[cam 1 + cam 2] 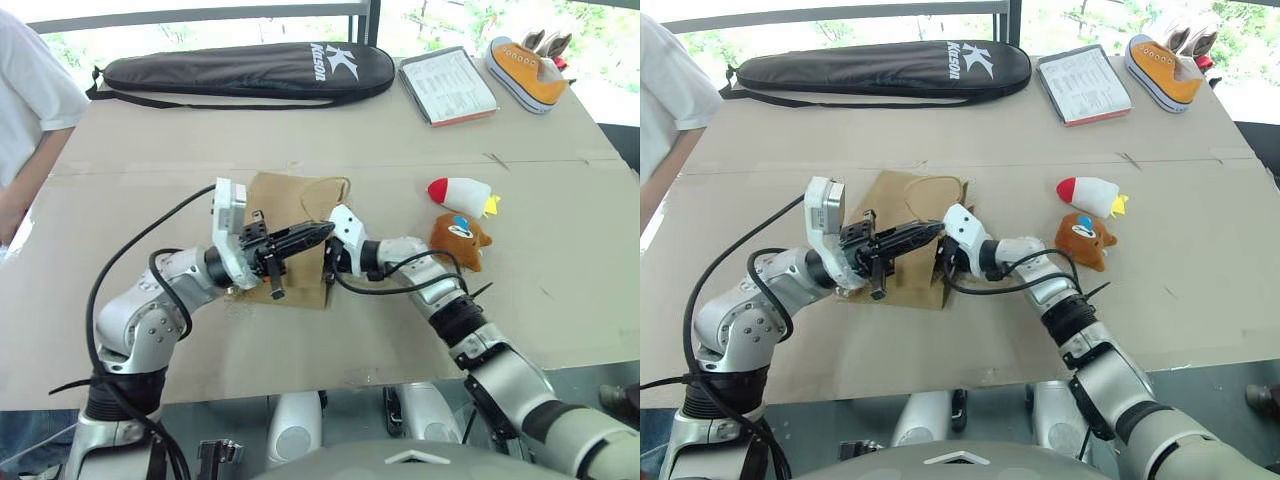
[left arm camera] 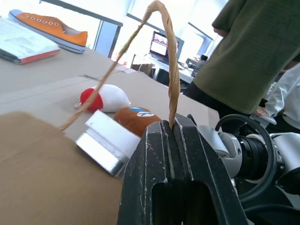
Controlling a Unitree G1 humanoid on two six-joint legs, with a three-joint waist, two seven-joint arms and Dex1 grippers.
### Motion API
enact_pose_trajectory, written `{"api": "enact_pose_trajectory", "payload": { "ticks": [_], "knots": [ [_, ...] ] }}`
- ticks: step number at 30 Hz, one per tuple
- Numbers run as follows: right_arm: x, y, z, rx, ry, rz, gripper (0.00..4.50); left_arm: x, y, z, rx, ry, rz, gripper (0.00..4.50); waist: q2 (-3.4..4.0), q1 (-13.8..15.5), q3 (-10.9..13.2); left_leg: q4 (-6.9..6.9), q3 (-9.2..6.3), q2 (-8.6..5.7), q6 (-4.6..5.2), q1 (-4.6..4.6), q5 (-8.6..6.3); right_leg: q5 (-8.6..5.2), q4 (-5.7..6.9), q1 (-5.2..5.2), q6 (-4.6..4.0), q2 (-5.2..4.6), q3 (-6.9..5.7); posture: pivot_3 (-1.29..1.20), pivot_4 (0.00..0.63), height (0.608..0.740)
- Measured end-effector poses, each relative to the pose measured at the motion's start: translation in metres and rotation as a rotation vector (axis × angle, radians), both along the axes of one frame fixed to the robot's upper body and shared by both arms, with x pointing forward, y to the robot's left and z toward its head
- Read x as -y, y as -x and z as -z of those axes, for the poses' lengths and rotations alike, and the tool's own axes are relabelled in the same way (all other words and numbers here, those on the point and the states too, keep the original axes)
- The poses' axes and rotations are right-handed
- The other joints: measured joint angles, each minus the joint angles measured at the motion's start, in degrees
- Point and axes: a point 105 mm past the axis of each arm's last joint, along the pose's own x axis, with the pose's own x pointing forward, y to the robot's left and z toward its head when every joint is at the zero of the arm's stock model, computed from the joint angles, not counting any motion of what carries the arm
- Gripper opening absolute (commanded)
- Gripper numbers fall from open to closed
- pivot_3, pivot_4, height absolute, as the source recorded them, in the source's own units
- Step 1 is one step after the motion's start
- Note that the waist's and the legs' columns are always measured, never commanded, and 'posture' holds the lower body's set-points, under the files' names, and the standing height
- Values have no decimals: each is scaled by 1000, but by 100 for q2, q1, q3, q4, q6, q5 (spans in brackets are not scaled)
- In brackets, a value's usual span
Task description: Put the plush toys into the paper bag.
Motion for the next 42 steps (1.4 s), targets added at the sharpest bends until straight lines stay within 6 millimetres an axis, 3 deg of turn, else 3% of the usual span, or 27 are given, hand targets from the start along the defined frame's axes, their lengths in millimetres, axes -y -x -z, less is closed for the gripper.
{"api": "enact_pose_trajectory", "payload": {
  "ticks": [11, 18, 26, 29, 33, 36, 37, 38, 42],
  "knots": [
    [-3, -3, 0, 22, -96, 32, 36, -53, -15, -49, 109, 90, -267, 0, 1, -29, -1, -3, -3, 9, -15, 9, 8, 2, 8, 1, -3, 9, -1, 0, 150, 740],
    [-8, -2, 4, 74, -29, 0, 36, -40, -10, -52, 85, 132, -228, 0, -1, -39, -3, -6, -5, 11, -23, 15, 13, 4, 11, 2, -11, 9, -2, 0, 150, 740],
    [-12, -1, 7, 122, 53, -23, 36, -28, -11, -78, 180, 117, -205, 0, 1, -120, -7, -15, -5, 11, -27, 25, 15, 5, 12, 9, -14, 13, -1, 0, 150, 740],
    [-5, -4, 3, 173, 78, 13, 36, -23, -12, -69, 257, 24, -209, 0, 7, -106, -4, -20, -3, 10, -29, 18, 16, 3, 6, 4, -17, 12, -1, 0, 150, 740],
    [22, -15, -6, 138, 90, 124, 36, -27, -19, -55, 322, -53, -242, 0, 9, -29, -3, -17, 1, 10, -32, 0, 18, 1, 0, -9, -21, 9, 0, 0, 150, 740],
    [46, -15, -41, 115, 19, 167, 1263, -34, -23, -35, 338, -112, -244, 0, 15, -3, 1, -22, 5, 11, -32, -3, 18, 1, 0, -17, -21, 9, 2, 0, 150, 740],
    [52, -13, -56, 130, -8, 167, 1946, -34, -24, -27, 337, -138, -235, 0, 14, -3, 1, -26, 5, 11, -32, -1, 18, 1, -1, -18, -21, 10, 2, 0, 150, 740],
    [56, -11, -67, 146, -24, 172, 2253, -33, -25, -21, 338, -146, -227, 0, 14, -1, 0, -30, 5, 12, -32, 0, 18, 1, -1, -19, -21, 10, 1, 0, 150, 740],
    [75, 6, -74, 118, -38, 231, 3994, -38, -28, -12, 368, -142, -203, 0, 13, 11, 0, -43, 5, 14, -31, -2, 18, 1, -5, -23, -21, 14, 0, 0, 150, 740]
  ]
}}
